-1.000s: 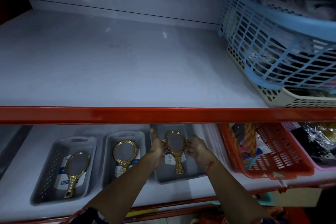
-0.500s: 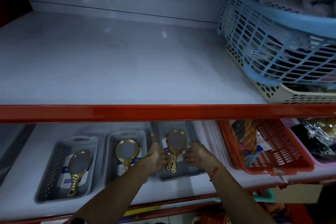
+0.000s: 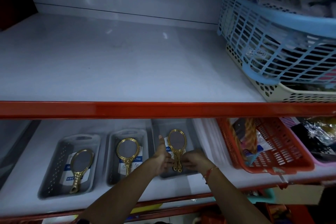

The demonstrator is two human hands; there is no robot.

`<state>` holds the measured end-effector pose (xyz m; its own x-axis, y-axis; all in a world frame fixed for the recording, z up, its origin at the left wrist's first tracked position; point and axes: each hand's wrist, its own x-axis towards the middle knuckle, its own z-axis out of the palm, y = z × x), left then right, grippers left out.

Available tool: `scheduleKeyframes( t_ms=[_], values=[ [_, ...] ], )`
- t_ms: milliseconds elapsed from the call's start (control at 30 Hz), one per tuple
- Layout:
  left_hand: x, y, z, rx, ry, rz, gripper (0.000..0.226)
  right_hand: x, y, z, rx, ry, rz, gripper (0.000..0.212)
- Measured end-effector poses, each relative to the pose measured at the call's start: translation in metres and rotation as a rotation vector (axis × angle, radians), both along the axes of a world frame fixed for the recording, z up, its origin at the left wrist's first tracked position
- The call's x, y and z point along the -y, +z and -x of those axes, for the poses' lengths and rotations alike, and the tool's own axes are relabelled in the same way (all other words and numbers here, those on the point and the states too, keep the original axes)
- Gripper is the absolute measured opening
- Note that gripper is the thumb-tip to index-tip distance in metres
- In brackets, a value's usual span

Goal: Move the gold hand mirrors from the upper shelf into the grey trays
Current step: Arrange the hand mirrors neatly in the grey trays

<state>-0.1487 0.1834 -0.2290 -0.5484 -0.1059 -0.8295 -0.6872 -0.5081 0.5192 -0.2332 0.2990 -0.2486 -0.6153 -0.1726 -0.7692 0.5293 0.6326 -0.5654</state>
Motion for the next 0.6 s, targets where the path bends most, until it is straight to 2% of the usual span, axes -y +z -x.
scheduleKeyframes(
  t_ms=[67,167,300,600],
  values=[
    [-0.001,0.001,-0.001,-0.006,-0.006,-0.002,0.109,0.002,-0.010,-0.001,-0.100,0.030,-0.070,0.025],
    [-0.001,0.004,-0.002,-0.007,-0.006,-0.007,0.108,0.006,-0.017,-0.006,-0.223,0.074,-0.197,0.048],
    [0.000,0.005,-0.002,-0.008,0.002,-0.020,0.108,0.011,-0.006,-0.013,-0.342,0.107,-0.235,0.042],
    [-0.001,0.006,-0.006,-0.022,0.009,-0.040,0.108,0.009,-0.017,-0.004,-0.232,0.057,-0.100,0.045]
  ],
)
